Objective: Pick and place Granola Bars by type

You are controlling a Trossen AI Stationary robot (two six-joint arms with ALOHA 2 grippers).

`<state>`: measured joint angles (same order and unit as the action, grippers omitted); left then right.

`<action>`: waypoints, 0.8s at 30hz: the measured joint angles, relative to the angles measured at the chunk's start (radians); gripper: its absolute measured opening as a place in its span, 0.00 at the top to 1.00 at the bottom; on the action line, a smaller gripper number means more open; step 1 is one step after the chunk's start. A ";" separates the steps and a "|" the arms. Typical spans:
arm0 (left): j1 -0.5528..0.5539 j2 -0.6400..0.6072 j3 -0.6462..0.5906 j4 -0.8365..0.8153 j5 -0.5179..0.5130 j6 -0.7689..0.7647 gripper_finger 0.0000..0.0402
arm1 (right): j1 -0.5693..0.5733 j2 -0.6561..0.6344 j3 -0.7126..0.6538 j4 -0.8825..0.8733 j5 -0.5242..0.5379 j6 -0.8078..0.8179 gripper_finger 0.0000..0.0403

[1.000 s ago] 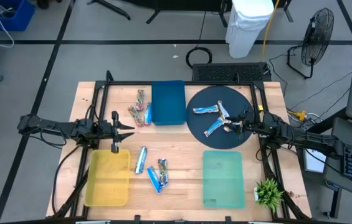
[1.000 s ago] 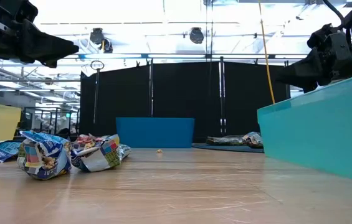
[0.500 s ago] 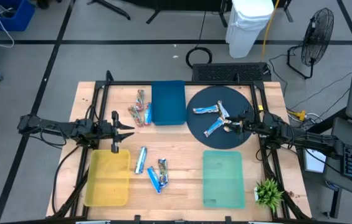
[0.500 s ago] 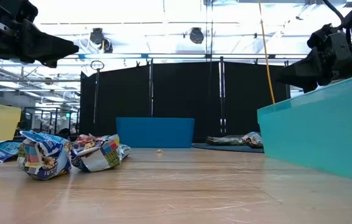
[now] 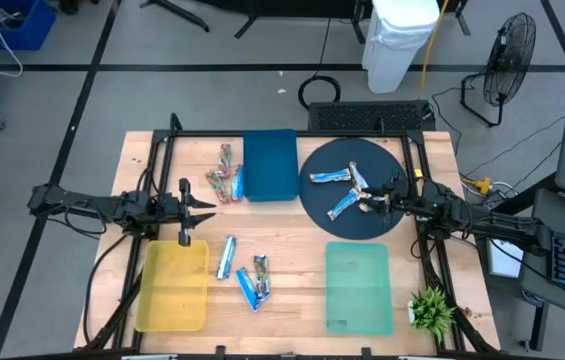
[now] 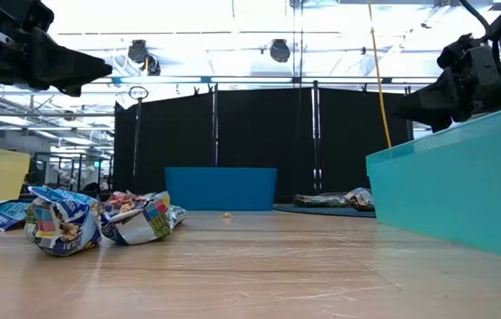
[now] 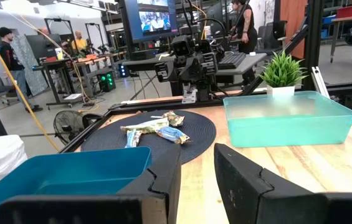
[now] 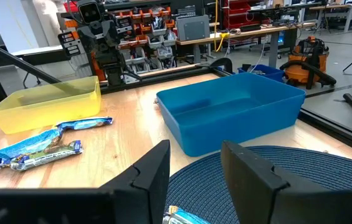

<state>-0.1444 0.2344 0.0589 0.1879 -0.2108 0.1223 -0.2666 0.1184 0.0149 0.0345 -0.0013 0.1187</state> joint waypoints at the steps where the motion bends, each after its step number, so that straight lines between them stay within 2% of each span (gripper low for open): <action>1: 0.000 0.000 0.000 0.000 0.000 0.000 0.75 | 0.000 0.000 0.000 0.000 0.000 0.000 0.67; 14: 0.000 0.000 0.000 0.000 0.000 0.000 0.75 | 0.000 0.000 0.000 0.000 0.000 -0.001 0.67; 19: 0.000 0.000 0.000 0.000 0.000 0.000 0.75 | 0.000 0.000 0.000 0.000 0.000 -0.210 0.67; 24: 0.000 0.000 0.000 0.000 0.000 0.000 0.75 | 0.000 0.000 0.000 0.000 0.000 -0.267 0.67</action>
<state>-0.1447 0.2347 0.0589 0.1879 -0.2110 0.1223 -0.2668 0.1184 0.0151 0.0349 -0.0010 -0.1479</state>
